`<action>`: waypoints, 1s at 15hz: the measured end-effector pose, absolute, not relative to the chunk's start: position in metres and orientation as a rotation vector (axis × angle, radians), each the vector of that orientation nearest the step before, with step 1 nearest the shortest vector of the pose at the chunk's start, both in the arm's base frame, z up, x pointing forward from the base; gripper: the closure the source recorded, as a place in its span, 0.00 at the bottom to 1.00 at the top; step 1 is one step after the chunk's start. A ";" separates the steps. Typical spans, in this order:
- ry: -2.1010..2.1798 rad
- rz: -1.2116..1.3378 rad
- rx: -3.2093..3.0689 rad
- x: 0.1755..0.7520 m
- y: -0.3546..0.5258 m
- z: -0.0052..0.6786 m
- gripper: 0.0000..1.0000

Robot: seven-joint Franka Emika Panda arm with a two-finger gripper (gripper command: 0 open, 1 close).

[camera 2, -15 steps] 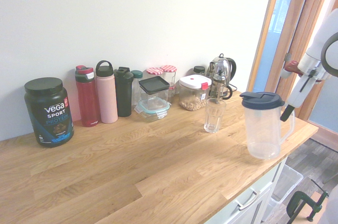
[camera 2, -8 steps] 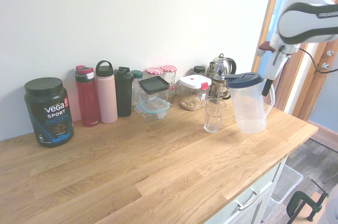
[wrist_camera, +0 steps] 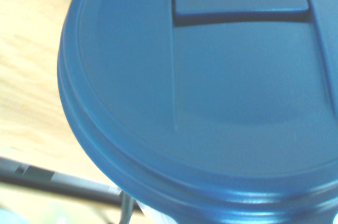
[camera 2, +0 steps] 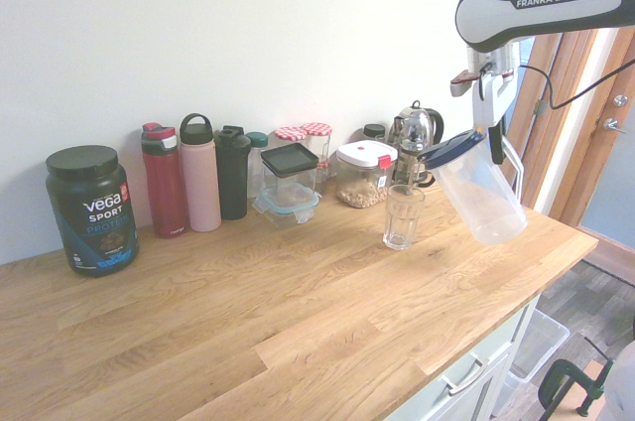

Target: Pour me some water

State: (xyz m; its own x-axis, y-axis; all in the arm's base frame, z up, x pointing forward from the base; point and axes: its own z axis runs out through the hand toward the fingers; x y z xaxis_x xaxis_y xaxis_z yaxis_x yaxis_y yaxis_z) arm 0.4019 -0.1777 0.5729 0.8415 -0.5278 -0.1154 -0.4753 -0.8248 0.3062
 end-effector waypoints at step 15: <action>-0.739 -0.587 2.535 0.465 -0.154 0.545 1.00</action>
